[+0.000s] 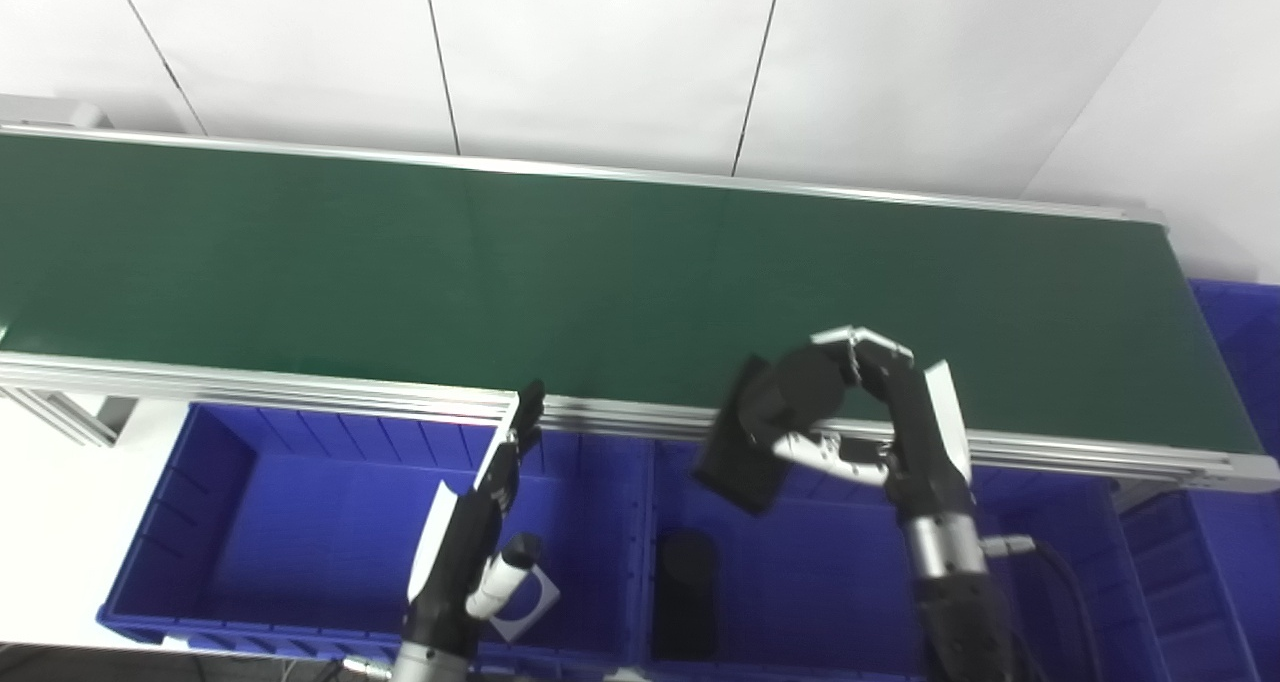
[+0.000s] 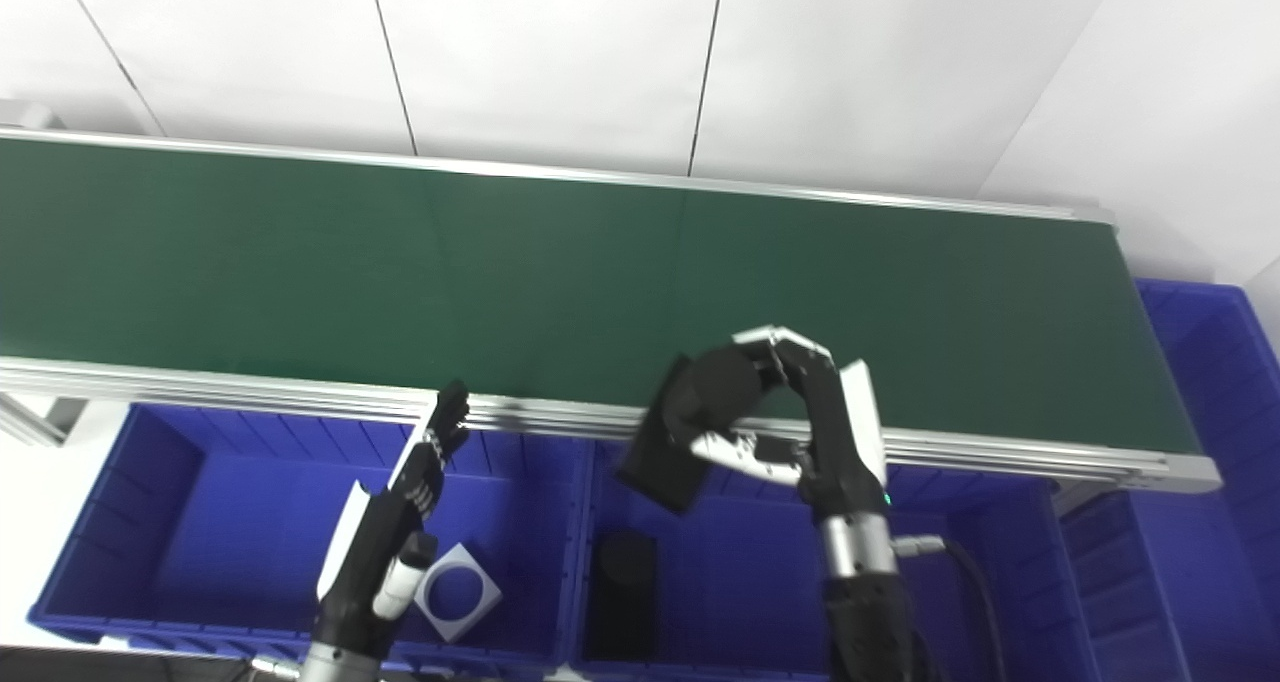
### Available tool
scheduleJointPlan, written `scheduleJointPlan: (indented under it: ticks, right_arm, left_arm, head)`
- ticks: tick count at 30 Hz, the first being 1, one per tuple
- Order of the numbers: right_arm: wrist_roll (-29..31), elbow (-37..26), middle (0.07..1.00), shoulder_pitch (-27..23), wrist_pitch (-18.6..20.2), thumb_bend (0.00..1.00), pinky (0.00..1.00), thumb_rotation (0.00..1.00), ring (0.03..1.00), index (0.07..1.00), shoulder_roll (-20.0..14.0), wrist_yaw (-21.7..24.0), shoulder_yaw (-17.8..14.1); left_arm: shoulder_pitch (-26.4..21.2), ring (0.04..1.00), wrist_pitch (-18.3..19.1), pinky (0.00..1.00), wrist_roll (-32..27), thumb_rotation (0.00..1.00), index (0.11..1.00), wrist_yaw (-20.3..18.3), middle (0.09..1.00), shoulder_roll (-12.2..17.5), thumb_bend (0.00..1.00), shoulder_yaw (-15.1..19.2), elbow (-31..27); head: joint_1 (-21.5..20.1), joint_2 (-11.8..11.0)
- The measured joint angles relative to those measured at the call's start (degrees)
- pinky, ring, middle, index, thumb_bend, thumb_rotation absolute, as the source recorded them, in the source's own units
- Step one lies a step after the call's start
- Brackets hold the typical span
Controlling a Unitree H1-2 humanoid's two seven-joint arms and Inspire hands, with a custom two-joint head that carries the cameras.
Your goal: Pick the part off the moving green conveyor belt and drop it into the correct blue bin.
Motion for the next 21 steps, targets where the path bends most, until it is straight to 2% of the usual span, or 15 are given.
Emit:
scheduleJointPlan:
  ticks: [5, 7, 9, 12, 14, 17, 21]
  right_arm:
    - [-2.4, 0.5, 0.510, 0.8, 0.0, 0.51, 0.57, 0.00, 0.501, 0.448, -3.2, 1.3, -0.6]
    - [-3.2, 1.1, 0.525, 0.8, 0.0, 0.52, 0.64, 0.00, 0.475, 0.452, -4.0, 1.8, -0.6]
    - [-4.8, 2.2, 0.504, 0.8, 0.0, 0.52, 0.57, 0.00, 0.490, 0.456, -4.8, 2.4, -0.5]
    - [-7.0, 2.9, 0.500, 1.1, 0.0, 0.52, 0.43, 0.00, 0.444, 0.488, -5.9, 2.8, 0.0]
    - [-8.1, 4.1, 0.500, 1.0, 0.0, 0.52, 0.42, 0.00, 0.439, 0.491, -6.4, 3.3, 0.3]
    - [-10.5, 6.7, 0.497, 0.4, -0.6, 0.52, 0.46, 0.00, 0.469, 0.477, -6.9, 3.2, 1.6]
    - [-12.6, 8.5, 0.499, -0.6, -0.6, 0.52, 0.47, 0.00, 0.460, 0.486, -7.1, 3.8, 3.3]
  left_arm:
    - [-0.4, 0.997, 0.0, 0.98, -0.2, 1.00, 0.981, -0.1, 1.000, -0.3, 0.72, 0.8, 0.0]
    - [-0.4, 0.998, 0.0, 0.97, -0.3, 1.00, 0.981, -0.3, 1.000, -0.5, 0.71, 1.3, -0.1]
    - [-0.3, 0.994, 0.0, 0.97, -0.2, 1.00, 0.977, -0.8, 1.000, -0.8, 0.71, 2.1, -0.5]
    - [-0.3, 0.997, 0.0, 0.97, 0.1, 1.00, 0.979, -1.3, 1.000, -1.8, 0.70, 3.4, -1.0]
    - [-0.3, 0.997, 0.0, 0.97, 0.1, 1.00, 0.978, -2.1, 1.000, -2.0, 0.69, 3.7, -1.1]
    - [-0.2, 0.992, 0.0, 0.96, -0.2, 1.00, 0.980, -2.9, 1.000, -2.0, 0.66, 4.1, -1.0]
    - [-0.1, 0.992, 0.0, 0.96, -0.5, 1.00, 0.979, -3.5, 1.000, -2.1, 0.65, 4.7, -1.0]
  head:
    - [-0.1, 0.8]
    - [-0.4, 1.0]
    - [-0.7, 0.9]
    - [-1.2, 0.8]
    - [-1.3, 0.9]
    - [-1.5, 0.8]
    - [-1.8, 1.1]
